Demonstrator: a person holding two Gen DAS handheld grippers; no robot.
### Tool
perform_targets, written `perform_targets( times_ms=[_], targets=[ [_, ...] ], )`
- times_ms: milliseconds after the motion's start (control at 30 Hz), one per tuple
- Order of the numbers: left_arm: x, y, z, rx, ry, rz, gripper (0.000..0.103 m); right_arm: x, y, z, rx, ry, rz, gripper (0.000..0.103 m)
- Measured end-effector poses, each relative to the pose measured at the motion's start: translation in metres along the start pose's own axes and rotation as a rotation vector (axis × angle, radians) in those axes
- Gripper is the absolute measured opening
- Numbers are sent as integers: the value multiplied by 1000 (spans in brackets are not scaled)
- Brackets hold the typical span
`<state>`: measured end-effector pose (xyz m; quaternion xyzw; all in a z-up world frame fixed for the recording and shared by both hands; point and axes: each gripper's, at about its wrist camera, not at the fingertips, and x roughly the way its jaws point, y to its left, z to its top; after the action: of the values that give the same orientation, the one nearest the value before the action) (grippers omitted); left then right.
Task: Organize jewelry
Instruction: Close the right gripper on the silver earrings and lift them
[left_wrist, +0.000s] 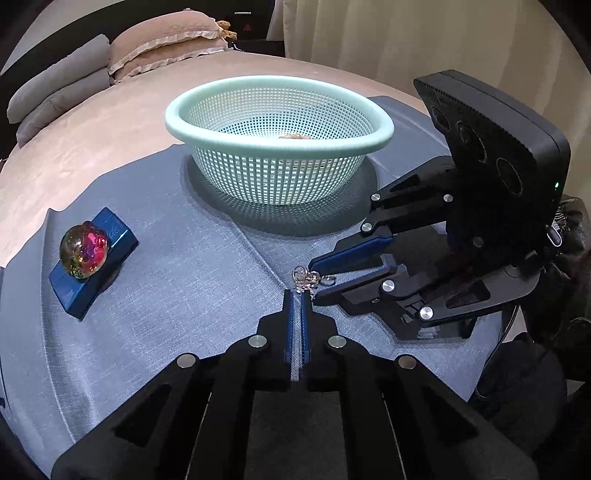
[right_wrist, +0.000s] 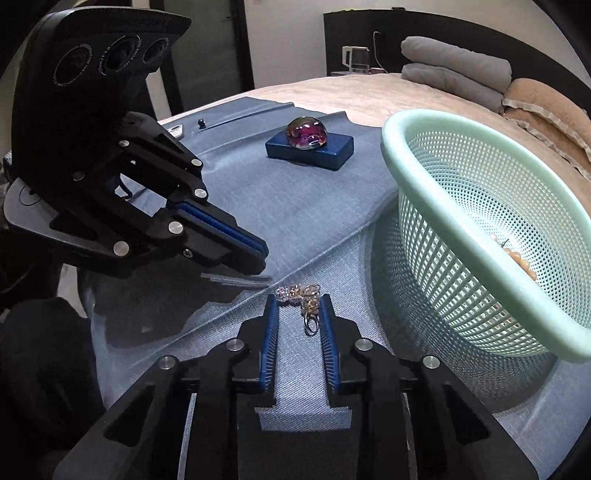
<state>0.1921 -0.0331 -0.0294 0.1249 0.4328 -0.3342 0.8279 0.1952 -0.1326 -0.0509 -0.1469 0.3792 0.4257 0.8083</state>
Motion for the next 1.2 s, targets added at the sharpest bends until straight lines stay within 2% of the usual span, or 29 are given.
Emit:
perform_targets(
  times_ms=[67, 133, 233, 267, 500, 633, 767, 867, 1033, 1200],
  targets=[
    [2, -4, -2, 9, 5, -5, 19, -2, -3, -3, 14, 2, 2, 9],
    [4, -8, -1, 25, 7, -15, 25, -4, -6, -6, 22, -1, 4, 7],
    [7, -14, 1, 44, 5, -11, 40, -7, -7, -8, 27, 4, 4, 6],
    [9, -15, 3, 48, 6, -8, 43, -8, -8, -8, 27, 7, 3, 6],
    [26, -19, 17, 85, 37, -2, 43, -21, -16, -20, 44, 26, -9, 6],
    [38, -29, 17, 132, 75, 35, 41, -25, -21, -27, 61, 26, -15, 5],
    [31, -22, 13, 118, 78, 8, 19, -25, -20, -27, 46, 12, -17, 6],
    [30, -14, 12, 96, 83, 1, 9, -24, -18, -25, 32, 8, -22, 8],
    [29, -7, 12, 82, 80, -21, 9, -19, -9, -17, -16, 2, -17, 9],
    [27, -6, 12, 72, 81, -23, 9, -13, -9, -11, -7, 3, -16, 13]
  ],
)
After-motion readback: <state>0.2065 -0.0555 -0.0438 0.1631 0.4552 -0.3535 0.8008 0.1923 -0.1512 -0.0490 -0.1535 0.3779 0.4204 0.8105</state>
